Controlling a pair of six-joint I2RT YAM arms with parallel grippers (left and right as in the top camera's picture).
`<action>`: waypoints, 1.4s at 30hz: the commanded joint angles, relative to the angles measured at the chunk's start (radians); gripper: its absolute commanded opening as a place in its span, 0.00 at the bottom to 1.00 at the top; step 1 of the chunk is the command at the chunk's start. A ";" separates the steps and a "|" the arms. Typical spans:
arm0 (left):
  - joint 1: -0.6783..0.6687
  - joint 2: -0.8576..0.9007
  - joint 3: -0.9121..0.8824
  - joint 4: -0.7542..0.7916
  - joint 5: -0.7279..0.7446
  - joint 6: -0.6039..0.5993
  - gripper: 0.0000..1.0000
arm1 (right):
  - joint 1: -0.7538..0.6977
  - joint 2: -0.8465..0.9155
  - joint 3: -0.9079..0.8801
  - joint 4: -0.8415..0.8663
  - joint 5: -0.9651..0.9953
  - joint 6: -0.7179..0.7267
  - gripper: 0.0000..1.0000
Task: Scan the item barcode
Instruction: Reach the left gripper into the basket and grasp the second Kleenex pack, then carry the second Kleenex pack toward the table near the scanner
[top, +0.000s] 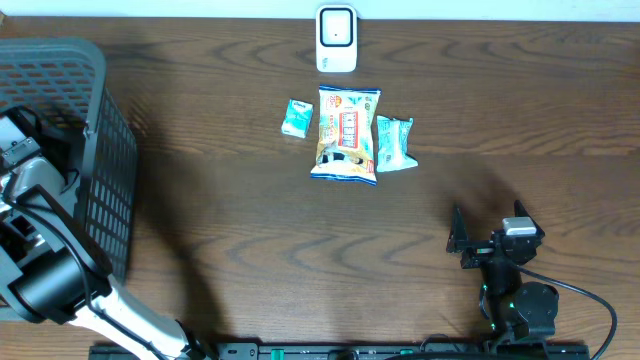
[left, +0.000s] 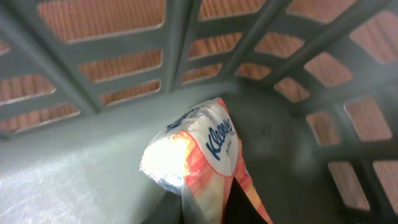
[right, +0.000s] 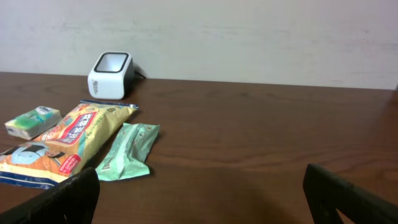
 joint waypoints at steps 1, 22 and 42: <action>0.003 -0.062 0.003 -0.048 0.000 0.016 0.07 | -0.004 -0.005 -0.001 -0.005 -0.001 0.014 0.99; 0.001 -0.839 0.003 -0.291 0.430 -0.210 0.07 | -0.004 -0.005 -0.001 -0.005 -0.001 0.014 0.99; -0.653 -0.695 0.003 -0.251 0.609 0.337 0.08 | -0.004 -0.005 -0.001 -0.005 -0.001 0.014 0.99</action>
